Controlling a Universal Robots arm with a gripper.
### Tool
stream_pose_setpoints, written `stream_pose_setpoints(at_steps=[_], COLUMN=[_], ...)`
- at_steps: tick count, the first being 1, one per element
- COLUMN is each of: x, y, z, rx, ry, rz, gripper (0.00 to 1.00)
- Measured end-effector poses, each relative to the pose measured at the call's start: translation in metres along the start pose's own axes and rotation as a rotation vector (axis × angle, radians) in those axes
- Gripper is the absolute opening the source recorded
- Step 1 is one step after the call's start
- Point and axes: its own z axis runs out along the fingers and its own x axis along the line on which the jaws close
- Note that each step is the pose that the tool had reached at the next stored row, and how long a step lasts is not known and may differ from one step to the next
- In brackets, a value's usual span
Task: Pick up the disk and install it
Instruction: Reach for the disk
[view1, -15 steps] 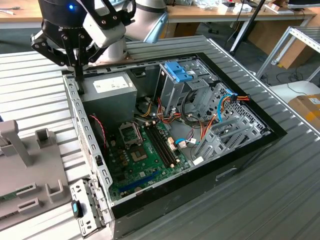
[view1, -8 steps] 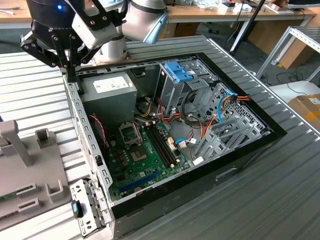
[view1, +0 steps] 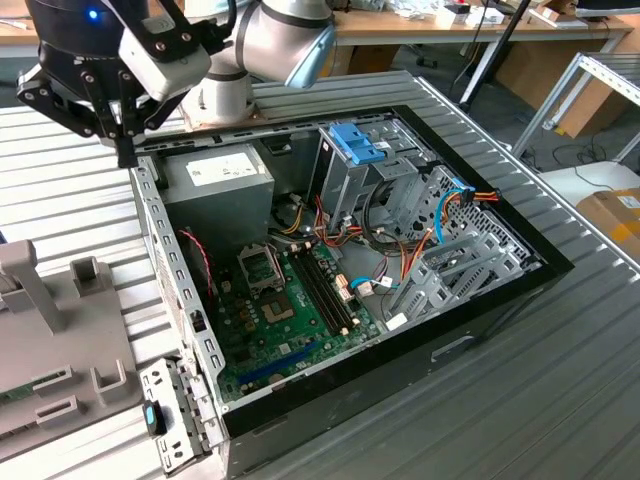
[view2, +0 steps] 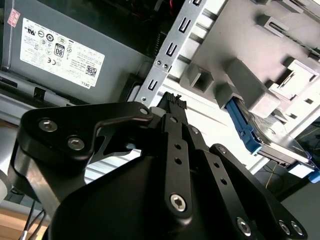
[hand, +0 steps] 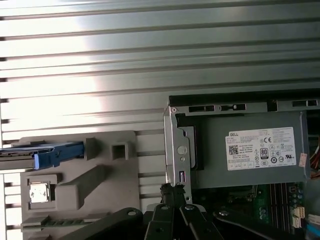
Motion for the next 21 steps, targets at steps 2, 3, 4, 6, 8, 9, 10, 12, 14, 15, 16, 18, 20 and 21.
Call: stream_pose_setpoints(at_steps=[2,3,4,6,8,9,10,12,14,15,16,18,20,21], x=[0.0029,0.0058,0.0075,0.0122,0.0144,0.0161,0.0181,0.0205,0.0229,0.0255,0.0277,0.0333,0.0365,0.0381], y=[-0.0002,-0.0004,-0.0006,-0.0009,-0.0011,-0.0012,-0.0014,-0.0015,-0.0017,-0.0019,-0.0021,-0.0025,-0.0027,-0.0029], z=[-0.0001,-0.0002,-0.0002,-0.0003,-0.0004,-0.0005,-0.0005,-0.0006,-0.0006,-0.0007,-0.0008,-0.0009,-0.001,-0.0011], rx=[0.0,0.0,0.0,0.0,0.0,0.0,0.0,0.0,0.0,0.0,0.0,0.0,0.0,0.0], ry=[0.0,0.0,0.0,0.0,-0.0001,0.0,0.0,0.0,0.0,0.0,0.0,0.0,-0.0001,0.0], rz=[0.0,0.0,0.0,0.0,0.0,0.0,0.0,0.0,0.0,0.0,0.0,0.0,0.0,0.0], gripper=[0.11,0.11,0.11,0.11,0.11,0.11,0.11,0.11,0.11,0.11,0.11,0.11,0.11,0.11])
